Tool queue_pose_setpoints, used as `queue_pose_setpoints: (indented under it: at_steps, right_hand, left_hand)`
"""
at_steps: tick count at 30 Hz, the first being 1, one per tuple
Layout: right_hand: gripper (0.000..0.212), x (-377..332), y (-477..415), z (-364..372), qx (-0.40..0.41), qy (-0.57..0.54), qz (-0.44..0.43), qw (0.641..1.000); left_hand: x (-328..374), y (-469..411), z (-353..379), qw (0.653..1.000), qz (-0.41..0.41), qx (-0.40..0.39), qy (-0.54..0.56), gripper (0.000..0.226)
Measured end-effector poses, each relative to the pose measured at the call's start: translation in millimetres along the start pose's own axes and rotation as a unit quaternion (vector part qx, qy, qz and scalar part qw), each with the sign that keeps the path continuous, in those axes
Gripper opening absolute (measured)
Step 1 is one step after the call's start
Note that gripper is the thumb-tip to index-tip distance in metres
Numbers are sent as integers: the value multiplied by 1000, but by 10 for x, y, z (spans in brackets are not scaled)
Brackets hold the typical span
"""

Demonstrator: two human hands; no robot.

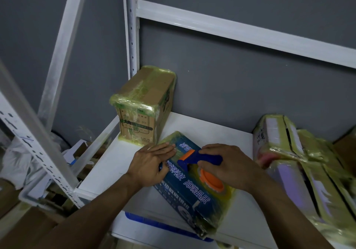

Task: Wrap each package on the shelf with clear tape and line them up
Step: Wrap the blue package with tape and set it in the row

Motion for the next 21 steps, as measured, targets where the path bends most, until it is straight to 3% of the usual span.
queue_pose_setpoints:
  at_steps: [5,8,12,15,21]
  right_hand:
    - [41,44,-48,55,4,20,12,1000]
    - [38,94,6,108,20,16,7,1000]
    - [40,113,58,129,66,-27,0,997]
    - [42,103,48,122,52,-27,-3,998]
    - [25,7,134,-28,45,-5,-8,999]
  left_hand:
    - [29,-33,35,998,-22,-46,-30,63]
    - [171,-70,73,998,18,-55,-27,62]
    - [183,-75,95,999,3,-42,-16,59]
    - [164,-78,102,999,-2,-45,-6,58]
    - [178,-49,38,999,-6,-39,-4,56]
Point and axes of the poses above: each hand's wrist, its own y-axis away from the middle knuckle, its own z-axis out of the palm, x = y × z, the point moved 7 cm from there along -y, towards the middle knuckle, and after that the axes turned 15 degrees about -x, right-handed, at the moved point
